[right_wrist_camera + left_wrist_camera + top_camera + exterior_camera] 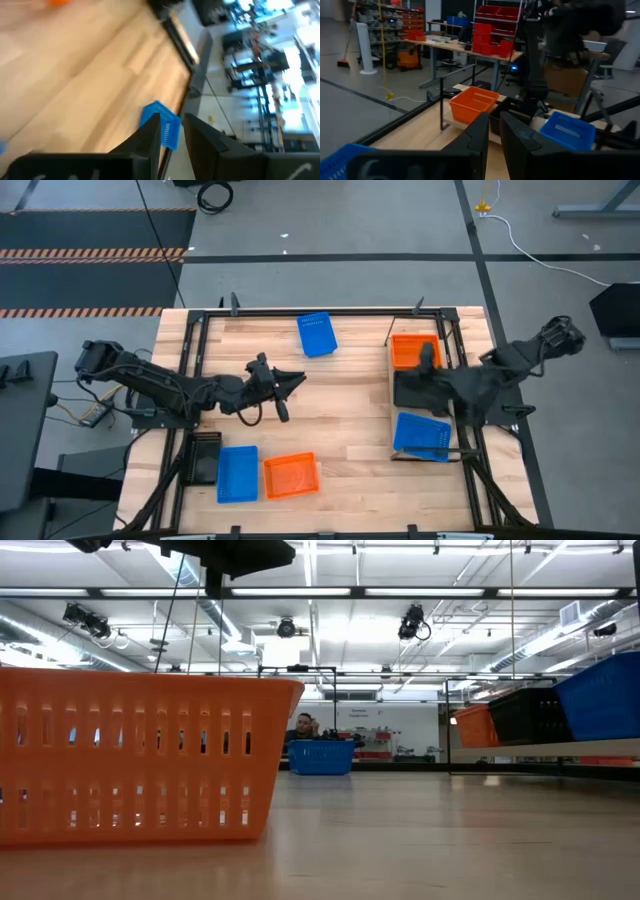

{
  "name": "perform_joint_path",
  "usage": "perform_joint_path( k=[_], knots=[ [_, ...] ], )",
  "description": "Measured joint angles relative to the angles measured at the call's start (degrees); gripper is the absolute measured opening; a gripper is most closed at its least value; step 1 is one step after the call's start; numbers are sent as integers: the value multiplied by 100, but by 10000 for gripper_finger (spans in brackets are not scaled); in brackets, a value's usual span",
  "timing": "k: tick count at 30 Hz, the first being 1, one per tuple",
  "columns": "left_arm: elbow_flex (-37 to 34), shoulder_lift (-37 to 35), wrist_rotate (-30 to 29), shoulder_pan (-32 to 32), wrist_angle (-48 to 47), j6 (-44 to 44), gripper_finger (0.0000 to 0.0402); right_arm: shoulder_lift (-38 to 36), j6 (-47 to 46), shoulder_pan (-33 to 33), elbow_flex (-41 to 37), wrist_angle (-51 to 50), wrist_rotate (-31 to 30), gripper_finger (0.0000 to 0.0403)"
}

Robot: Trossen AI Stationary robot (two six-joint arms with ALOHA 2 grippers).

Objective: Stack baskets on shelf by color
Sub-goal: Stack the top blue bin on top of the blue bin on the shelf

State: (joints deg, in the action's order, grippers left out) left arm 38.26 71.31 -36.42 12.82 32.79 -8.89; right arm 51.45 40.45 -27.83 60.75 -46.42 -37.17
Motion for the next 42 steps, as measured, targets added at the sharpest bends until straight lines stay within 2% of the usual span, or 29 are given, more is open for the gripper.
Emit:
perform_joint_path(
  k=[4, 8, 15, 18, 24, 30, 42],
  knots=[
    [0, 0, -2, 116, 1, -128, 52, 420, 115, 1034, -1, 642, 540, 102],
    [0, 0, -212, 269, 0, -246, 52, 1118, -38, 1998, 190, 621, 1321, 114],
    [0, 0, -468, 482, -4, -218, 52, 2412, -370, 3043, 1095, 629, 2959, 115],
    [0, 0, -470, 507, -6, -189, 52, 2998, -541, 3373, 1600, 475, 3403, 115],
    [0, 0, -470, 507, -6, -185, 52, 4190, -643, 3819, 2465, 79, 3573, 115],
    [0, 0, -471, 584, -4, -130, 52, 5097, -645, 4171, 2925, 59, 3577, 115],
    [2, 0, -470, 773, 132, -32, 52, 6121, -648, 4922, 3152, 641, 3876, 115]
  ],
)
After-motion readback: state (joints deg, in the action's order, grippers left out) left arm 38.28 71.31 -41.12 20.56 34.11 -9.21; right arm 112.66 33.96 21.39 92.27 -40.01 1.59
